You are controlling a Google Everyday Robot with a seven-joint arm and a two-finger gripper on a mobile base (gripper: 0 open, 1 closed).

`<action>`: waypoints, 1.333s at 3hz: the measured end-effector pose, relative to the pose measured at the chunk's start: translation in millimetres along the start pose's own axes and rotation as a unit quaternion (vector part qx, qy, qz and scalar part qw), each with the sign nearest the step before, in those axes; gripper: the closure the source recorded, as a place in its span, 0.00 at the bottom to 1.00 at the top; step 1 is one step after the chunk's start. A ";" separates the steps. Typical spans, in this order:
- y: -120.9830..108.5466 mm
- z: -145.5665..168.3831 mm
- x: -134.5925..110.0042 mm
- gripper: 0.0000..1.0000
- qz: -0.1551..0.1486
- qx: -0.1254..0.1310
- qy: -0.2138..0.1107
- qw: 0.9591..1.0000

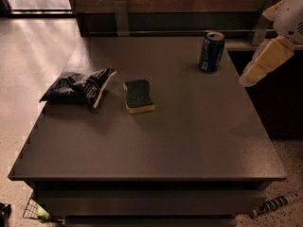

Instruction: Pick pepsi can

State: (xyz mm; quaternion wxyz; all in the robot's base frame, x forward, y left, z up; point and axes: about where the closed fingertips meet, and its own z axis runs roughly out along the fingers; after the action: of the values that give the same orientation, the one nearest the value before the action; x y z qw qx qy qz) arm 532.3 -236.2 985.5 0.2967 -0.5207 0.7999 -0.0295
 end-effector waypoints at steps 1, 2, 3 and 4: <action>-40.0 35.5 -6.8 0.00 0.055 0.019 -0.091 0.994; -91.9 103.0 -20.4 0.00 0.159 0.032 -0.279 0.946; -105.3 124.0 -25.7 0.00 0.194 0.035 -0.345 0.917; -109.7 140.6 -24.4 0.00 0.228 0.039 -0.392 0.891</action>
Offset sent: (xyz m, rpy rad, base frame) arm 0.1746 -0.0127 -0.0343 0.7845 -0.3297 -0.1279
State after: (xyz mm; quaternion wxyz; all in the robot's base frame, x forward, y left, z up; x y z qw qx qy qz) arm 699.6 -228.7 919.8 0.6043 -0.2819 0.7137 0.2144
